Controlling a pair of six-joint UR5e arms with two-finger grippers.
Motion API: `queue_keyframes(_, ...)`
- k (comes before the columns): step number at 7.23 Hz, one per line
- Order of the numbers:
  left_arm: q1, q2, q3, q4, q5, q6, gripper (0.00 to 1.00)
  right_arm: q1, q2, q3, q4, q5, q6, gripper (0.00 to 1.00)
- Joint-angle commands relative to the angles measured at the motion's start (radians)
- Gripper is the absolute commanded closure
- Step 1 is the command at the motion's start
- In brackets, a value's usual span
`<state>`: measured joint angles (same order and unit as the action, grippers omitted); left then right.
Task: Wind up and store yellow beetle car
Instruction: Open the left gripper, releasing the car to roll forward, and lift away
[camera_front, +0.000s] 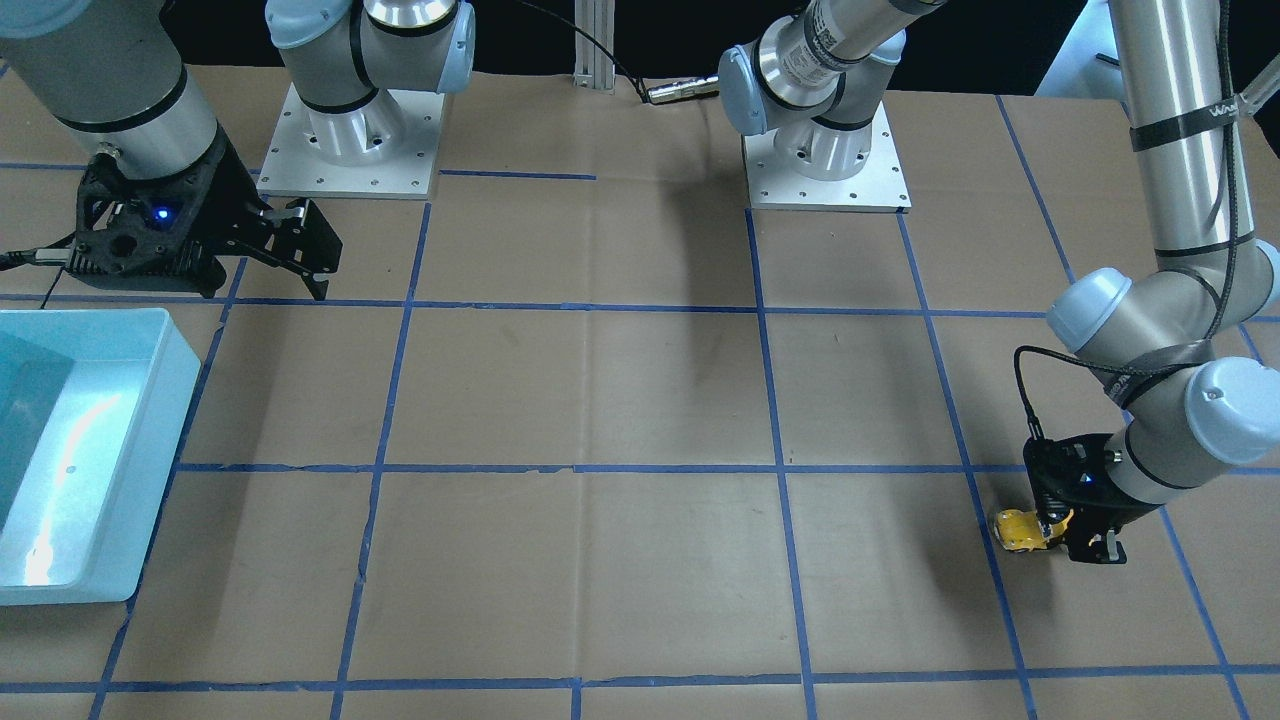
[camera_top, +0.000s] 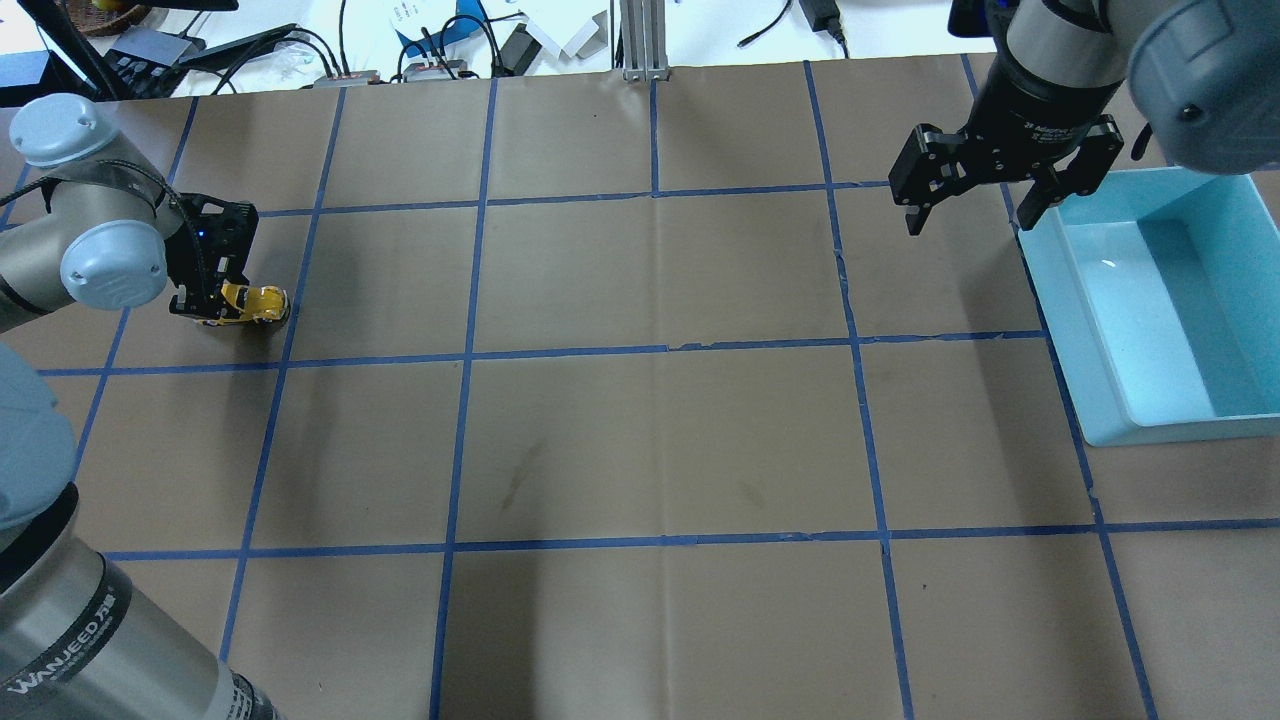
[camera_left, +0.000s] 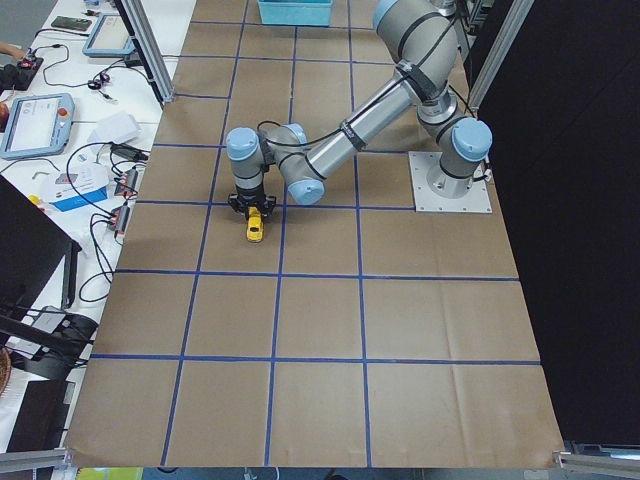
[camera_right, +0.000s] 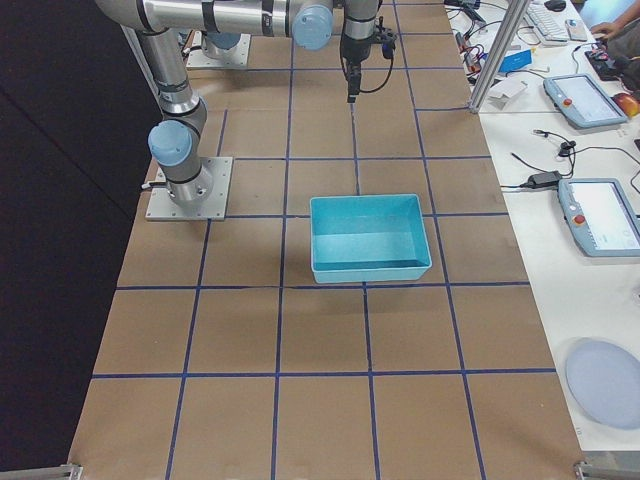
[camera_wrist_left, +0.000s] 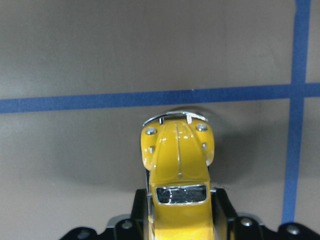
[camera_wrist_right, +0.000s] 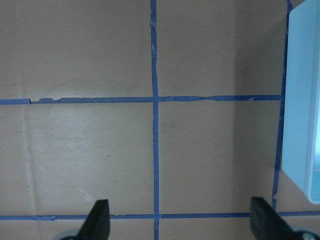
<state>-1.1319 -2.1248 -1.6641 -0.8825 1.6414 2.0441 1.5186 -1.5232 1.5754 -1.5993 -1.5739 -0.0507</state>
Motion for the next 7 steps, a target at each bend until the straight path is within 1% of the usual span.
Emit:
queue_keyframes(1, -0.012, 0.019, 0.003, -0.009, 0.005, -0.037, 0.0, 0.0, 0.0, 0.0, -0.001, 0.0, 0.0, 0.0)
queue_keyframes(2, -0.032, 0.055, 0.009, -0.041, 0.005, -0.091, 0.03, 0.0, 0.0, 0.0, -0.001, 0.0, 0.0, 0.0)
queue_keyframes(3, -0.072, 0.112, 0.017, -0.146, 0.011, -0.178, 0.02, 0.0, 0.0, 0.0, -0.001, 0.0, 0.0, 0.0)
queue_keyframes(4, -0.148, 0.181, 0.021, -0.249, 0.015, -0.343, 0.02, 0.0, -0.002, 0.0, 0.001, 0.0, 0.0, 0.0)
queue_keyframes(7, -0.36, 0.316, 0.027, -0.453, 0.018, -0.863, 0.01, 0.0, 0.0, 0.0, 0.001, 0.0, -0.001, 0.0)
